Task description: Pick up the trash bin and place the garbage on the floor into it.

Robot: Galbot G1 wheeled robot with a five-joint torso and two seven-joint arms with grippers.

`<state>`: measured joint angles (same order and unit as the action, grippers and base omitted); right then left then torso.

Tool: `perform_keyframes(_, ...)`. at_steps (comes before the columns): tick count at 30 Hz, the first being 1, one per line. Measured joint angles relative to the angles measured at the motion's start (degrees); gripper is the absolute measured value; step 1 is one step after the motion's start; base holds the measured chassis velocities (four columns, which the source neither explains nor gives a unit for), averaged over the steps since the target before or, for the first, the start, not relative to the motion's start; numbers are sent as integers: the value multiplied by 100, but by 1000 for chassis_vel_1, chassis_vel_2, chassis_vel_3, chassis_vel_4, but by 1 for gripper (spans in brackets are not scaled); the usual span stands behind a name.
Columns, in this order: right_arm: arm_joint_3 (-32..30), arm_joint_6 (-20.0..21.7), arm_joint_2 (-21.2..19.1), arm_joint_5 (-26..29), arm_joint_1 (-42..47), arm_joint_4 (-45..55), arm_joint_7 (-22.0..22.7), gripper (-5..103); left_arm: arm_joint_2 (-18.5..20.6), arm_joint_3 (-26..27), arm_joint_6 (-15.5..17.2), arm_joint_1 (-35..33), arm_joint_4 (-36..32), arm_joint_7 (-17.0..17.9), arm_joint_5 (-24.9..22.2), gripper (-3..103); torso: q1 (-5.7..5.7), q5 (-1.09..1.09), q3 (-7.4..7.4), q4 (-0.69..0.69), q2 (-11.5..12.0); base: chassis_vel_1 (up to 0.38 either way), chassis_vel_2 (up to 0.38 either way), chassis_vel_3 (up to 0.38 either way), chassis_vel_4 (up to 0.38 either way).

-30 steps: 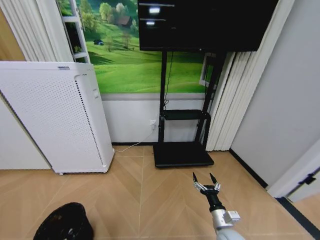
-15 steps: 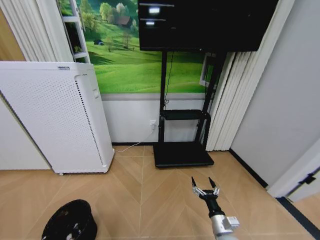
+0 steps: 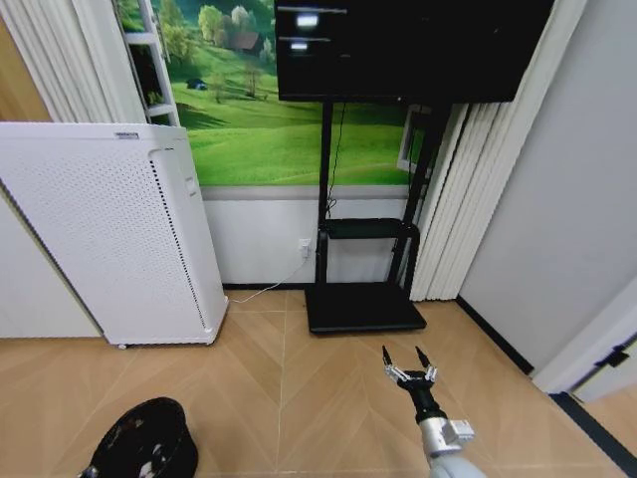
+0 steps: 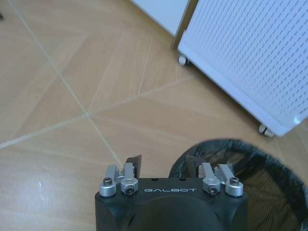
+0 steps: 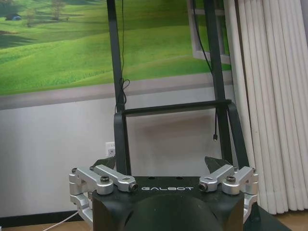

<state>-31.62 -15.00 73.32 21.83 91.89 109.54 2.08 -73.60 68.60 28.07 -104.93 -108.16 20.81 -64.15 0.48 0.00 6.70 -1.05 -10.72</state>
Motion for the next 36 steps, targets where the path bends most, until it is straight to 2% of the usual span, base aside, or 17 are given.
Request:
perform_keyframes(2,-22,123,20,85,30,6,52,100,-149,64,-267,-106,-340,-239,511,62,0,1,0,2,0,0,0,0,0)
perform_keyframes(3,-22,123,20,85,30,6,52,100,-149,64,-267,-106,-340,-239,511,62,0,1,0,2,0,0,0,0,0)
perform_keyframes(5,-64,147,79,59,156,65,81,100,-147,71,-792,-123,-477,-800,1302,74,0,1,0,1,0,0,0,0,0)
perform_keyframes(6,-64,147,79,59,156,65,81,100,-147,71,-792,-123,-477,-800,1302,74,0,1,0,1,0,0,0,0,0)
perform_keyframes(7,-122,145,136,-38,295,147,87,100,-77,72,-1195,-62,-523,-1244,1869,79,0,-1,0,0,0,0,0,0,0)
perform_keyframes(8,-122,145,136,-38,295,147,87,100,-77,72,-1195,-62,-523,-1244,1869,79,0,-1,0,0,0,0,0,0,0)
perform_keyframes(9,-154,143,166,-73,370,207,88,100,-36,72,-1337,-31,-574,-1411,2053,84,0,-1,0,0,0,0,0,0,0)
perform_keyframes(10,-229,143,216,-102,502,356,100,100,52,59,-1552,11,-729,-1665,2319,89,0,0,0,0,0,0,0,0,0)
perform_keyframes(12,-467,256,345,-305,813,754,272,100,327,-204,-1902,86,-1080,-1922,2877,98,0,0,0,0,0,0,0,0,0)
perform_keyframes(16,-623,402,411,-410,1070,1026,364,100,521,-534,-2051,104,-1333,-2043,3210,100,0,-1,0,-1,0,0,0,0,0)
perform_keyframes(17,-710,523,500,-440,1361,1353,448,100,708,-1039,-2132,119,-1703,-2136,3440,100,0,-1,0,-3,0,0,0,0,0)
perform_keyframes(19,-716,586,613,-519,1632,1710,526,100,768,-1619,-2129,162,-2154,-2120,3611,100,0,-2,0,-5,0,0,0,0,0)
perform_keyframes(26,-469,704,564,-834,1877,2157,410,100,454,-2156,-2031,-170,-2856,-2051,3781,100,0,1,0,1,-1,0,0,0,0)
perform_keyframes(36,-445,878,606,-936,1909,2344,334,100,419,-2440,-1880,-211,-2949,-1871,3777,100,-1,0,0,0,0,0,0,0,0)
